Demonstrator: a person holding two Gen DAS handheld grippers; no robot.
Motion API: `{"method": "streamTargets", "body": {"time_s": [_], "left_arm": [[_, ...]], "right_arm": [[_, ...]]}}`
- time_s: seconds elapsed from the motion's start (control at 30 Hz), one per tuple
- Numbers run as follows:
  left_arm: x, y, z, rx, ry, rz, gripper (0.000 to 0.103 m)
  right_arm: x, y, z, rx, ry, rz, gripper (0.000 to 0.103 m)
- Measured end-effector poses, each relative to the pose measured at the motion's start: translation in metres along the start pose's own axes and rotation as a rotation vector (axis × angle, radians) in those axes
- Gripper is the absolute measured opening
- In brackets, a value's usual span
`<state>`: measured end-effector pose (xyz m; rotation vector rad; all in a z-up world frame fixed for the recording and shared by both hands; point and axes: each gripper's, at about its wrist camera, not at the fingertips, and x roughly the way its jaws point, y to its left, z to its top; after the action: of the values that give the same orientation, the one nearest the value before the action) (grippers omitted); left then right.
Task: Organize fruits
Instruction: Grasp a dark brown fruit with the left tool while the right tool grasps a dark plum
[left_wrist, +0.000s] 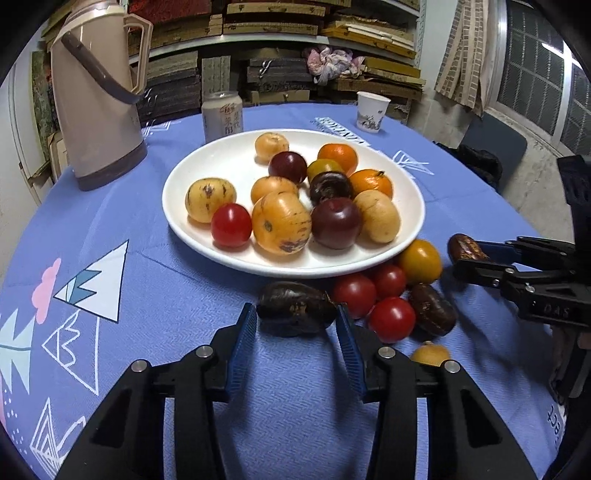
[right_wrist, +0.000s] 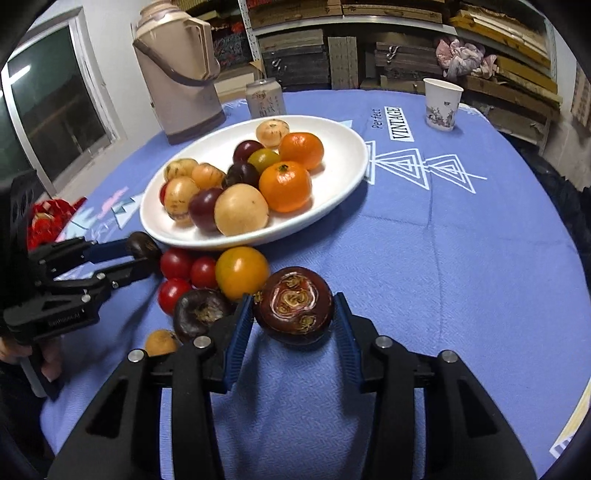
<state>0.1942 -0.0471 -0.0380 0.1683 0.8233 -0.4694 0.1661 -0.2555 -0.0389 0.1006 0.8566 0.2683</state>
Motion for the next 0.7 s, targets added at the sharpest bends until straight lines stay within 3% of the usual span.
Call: {"method": "streamTargets", "body": {"time_s": [0.33, 0.53, 0.7], "left_arm": [[0.015, -0.008, -0.002, 0.03, 0.037, -0.002, 0.048], [0.023, -0.009, 0.0, 0.041, 0.044, -0.016, 0.057], [0.021, -0.013, -0.001, 0.061, 0.037, -0.034, 0.047]], "right_arm": [[0.002, 0.007, -0.002, -0.021, 0.003, -0.006, 0.043], [0.004, 0.01, -0.002, -0.031, 0.01, -0.015, 0.043], [0.004, 0.009, -0.003, -0.024, 0.011, -0.015, 0.043]]}}
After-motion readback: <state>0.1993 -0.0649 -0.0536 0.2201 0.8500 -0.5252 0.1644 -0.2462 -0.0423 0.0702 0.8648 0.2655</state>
